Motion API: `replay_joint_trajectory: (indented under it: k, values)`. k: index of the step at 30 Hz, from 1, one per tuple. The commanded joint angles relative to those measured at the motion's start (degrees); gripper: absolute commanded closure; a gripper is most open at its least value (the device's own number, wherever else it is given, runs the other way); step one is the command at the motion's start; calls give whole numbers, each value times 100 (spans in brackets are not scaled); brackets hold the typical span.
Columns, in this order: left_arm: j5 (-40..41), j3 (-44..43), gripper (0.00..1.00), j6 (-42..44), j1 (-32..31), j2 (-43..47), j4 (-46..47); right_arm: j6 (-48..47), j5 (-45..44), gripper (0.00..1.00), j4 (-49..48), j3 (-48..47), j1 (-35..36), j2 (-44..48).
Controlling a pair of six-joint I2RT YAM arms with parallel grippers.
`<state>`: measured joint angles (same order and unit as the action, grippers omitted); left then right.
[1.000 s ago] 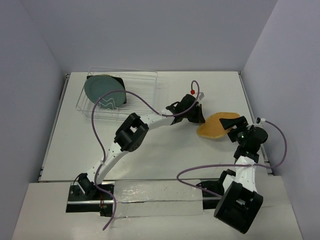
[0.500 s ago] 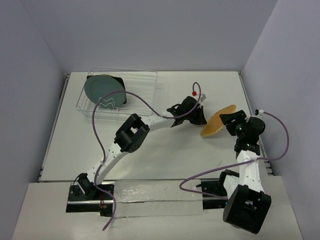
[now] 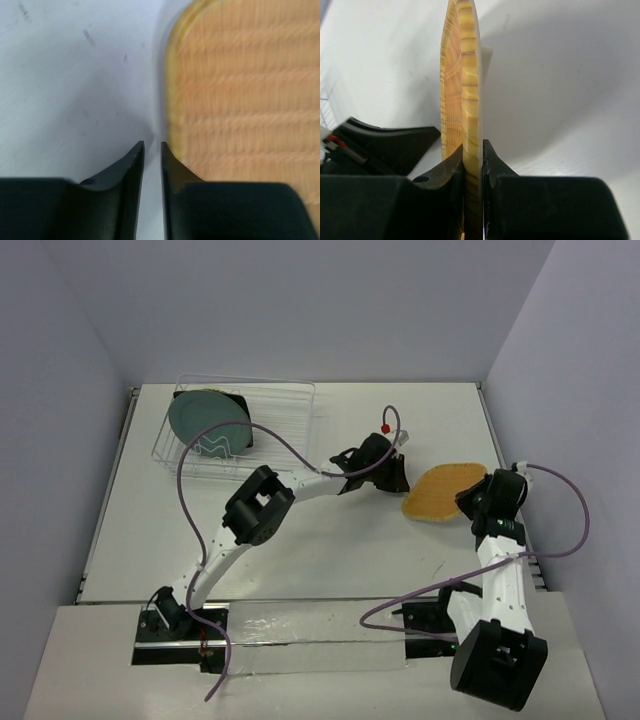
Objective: Load the plates into the dish rack
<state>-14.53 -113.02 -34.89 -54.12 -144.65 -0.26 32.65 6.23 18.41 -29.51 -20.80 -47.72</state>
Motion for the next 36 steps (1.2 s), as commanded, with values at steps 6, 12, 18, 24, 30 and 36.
replay_joint_trajectory:
  k: [6, 12, 18, 24, 30, 36]
  values:
    - [-579, 827, 15, 274, 744, 2271, 41, -1015, -282, 100, -409, -1943, 820, 654]
    - [295, 2192, 1, 678, 1132, 4715, -113, -1980, 593, 100, -1244, -3081, 1482, 517]
    - [2319, 4526, 1, 212, 1737, 7096, -583, -3970, 1470, 100, -1415, -4178, 3014, -499]
    - [3402, 6016, 1, -920, 2920, 8851, -1463, -6415, 2050, 100, -1087, -5760, 4912, -2378]
    - [4365, 7145, 1, -2001, 3654, 9660, -2376, -7317, 2857, 100, -39, -8182, 5646, -4563]
    - [4047, 7534, 1, -2126, 4656, 9921, -2427, -7231, 2227, 100, 66, -9807, 6286, -6219]
